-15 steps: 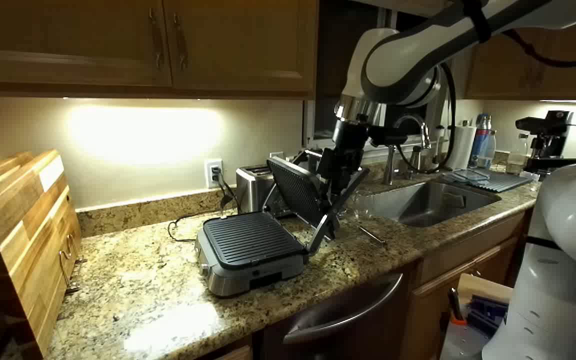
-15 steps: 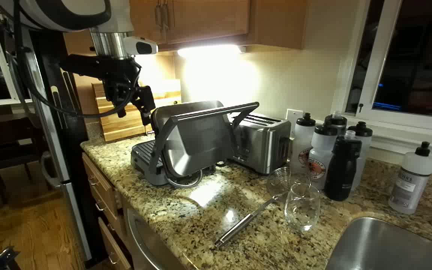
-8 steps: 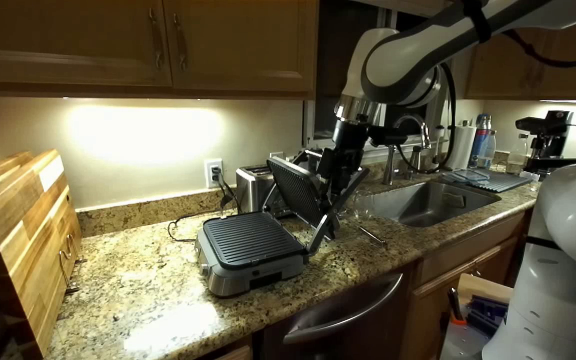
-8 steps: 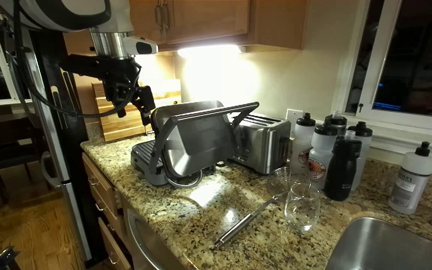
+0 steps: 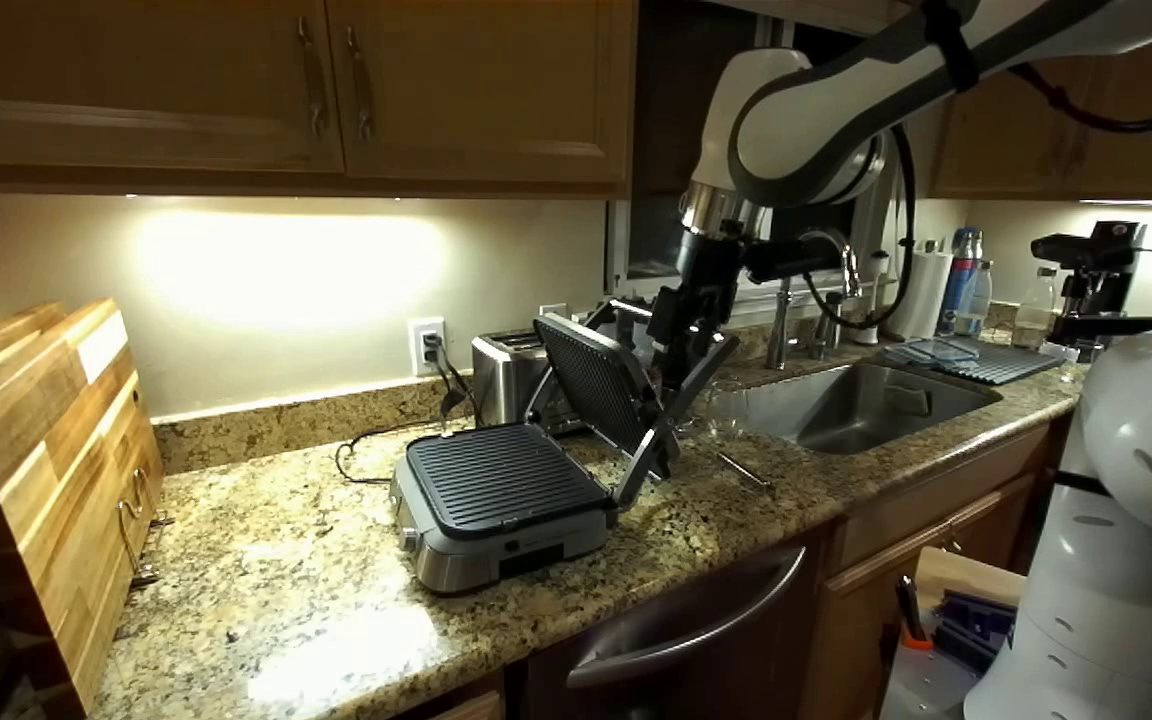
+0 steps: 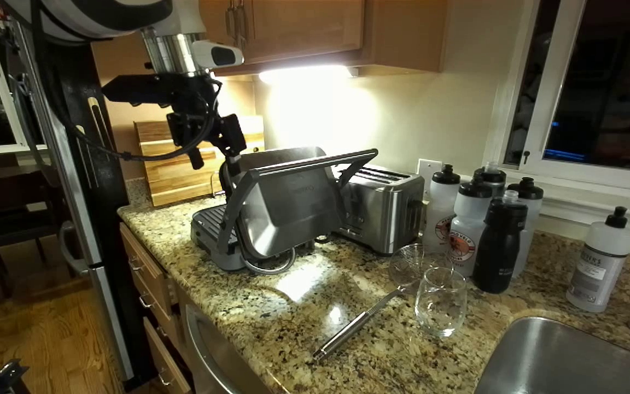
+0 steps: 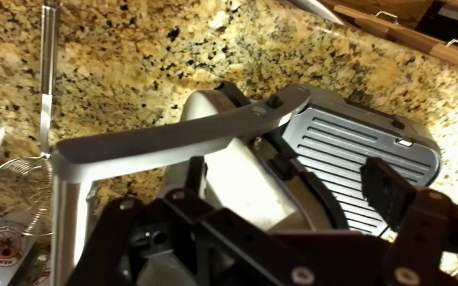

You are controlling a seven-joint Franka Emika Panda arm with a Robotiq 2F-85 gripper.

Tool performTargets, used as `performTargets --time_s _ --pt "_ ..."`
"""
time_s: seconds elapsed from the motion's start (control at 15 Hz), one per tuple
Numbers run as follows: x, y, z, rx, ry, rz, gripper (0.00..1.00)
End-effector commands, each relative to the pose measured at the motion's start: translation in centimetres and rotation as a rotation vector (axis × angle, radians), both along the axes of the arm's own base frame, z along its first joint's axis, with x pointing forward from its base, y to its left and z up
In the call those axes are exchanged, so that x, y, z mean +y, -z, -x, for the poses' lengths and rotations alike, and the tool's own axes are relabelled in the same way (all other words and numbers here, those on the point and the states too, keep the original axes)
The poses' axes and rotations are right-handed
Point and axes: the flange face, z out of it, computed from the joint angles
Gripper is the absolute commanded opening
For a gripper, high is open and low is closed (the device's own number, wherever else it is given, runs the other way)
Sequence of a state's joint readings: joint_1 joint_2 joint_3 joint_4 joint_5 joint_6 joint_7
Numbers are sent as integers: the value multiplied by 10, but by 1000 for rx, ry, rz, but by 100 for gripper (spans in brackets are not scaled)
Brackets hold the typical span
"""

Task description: Close the sandwich maker

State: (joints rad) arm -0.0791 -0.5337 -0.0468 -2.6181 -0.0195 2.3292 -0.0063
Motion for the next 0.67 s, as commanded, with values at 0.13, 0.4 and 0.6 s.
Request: performTargets --time_s 0.13,0.4,0.6 --pt "-37 -35 -9 -54 123 11 100" --pt "-64 -49 -24 -54 228 31 100" --pt "-84 -46 -37 -30 288 68 100"
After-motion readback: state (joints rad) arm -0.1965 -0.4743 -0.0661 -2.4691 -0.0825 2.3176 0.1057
